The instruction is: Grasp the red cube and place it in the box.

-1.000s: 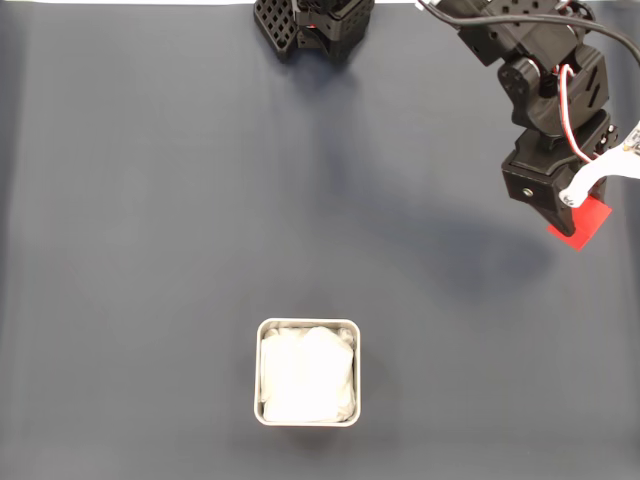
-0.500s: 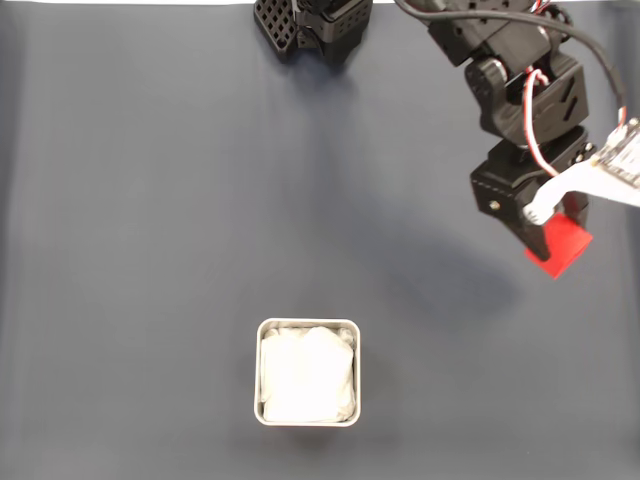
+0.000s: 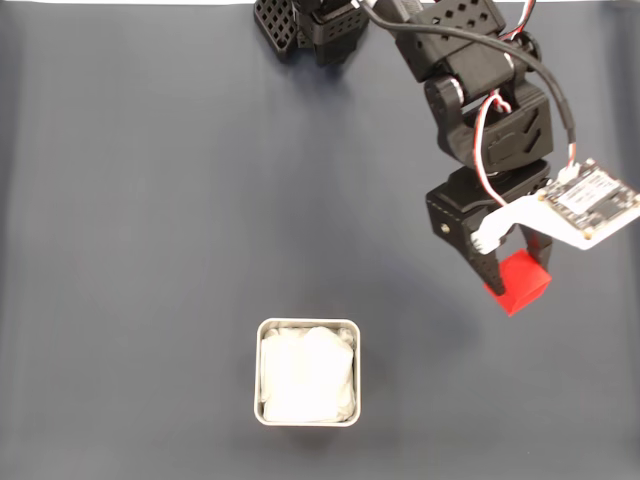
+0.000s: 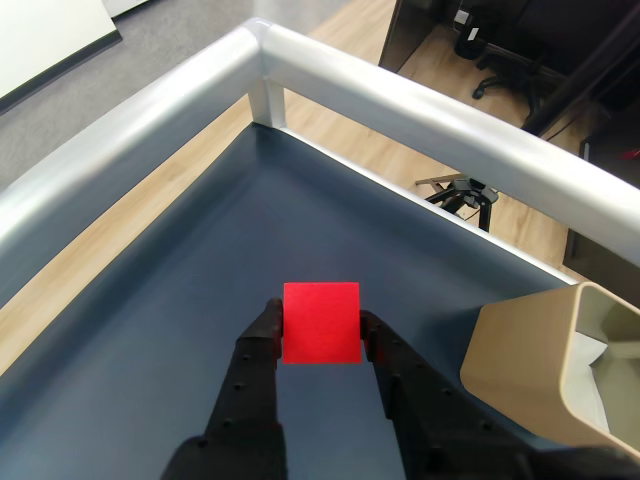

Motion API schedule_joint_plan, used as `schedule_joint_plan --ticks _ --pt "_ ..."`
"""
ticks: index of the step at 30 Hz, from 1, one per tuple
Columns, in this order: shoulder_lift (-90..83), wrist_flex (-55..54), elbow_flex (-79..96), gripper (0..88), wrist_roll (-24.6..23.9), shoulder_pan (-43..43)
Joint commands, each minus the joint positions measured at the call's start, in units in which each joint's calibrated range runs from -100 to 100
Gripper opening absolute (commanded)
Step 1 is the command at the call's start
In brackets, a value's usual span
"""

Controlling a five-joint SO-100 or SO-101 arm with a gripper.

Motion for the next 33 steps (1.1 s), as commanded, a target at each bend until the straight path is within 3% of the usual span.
schedule_joint_plan --ticks 1,33 --pt "-4.4 0.2 -3.3 11.9 0.0 1.8" --pt "-8.2 1.9 -6.2 10.9 -0.6 15.0"
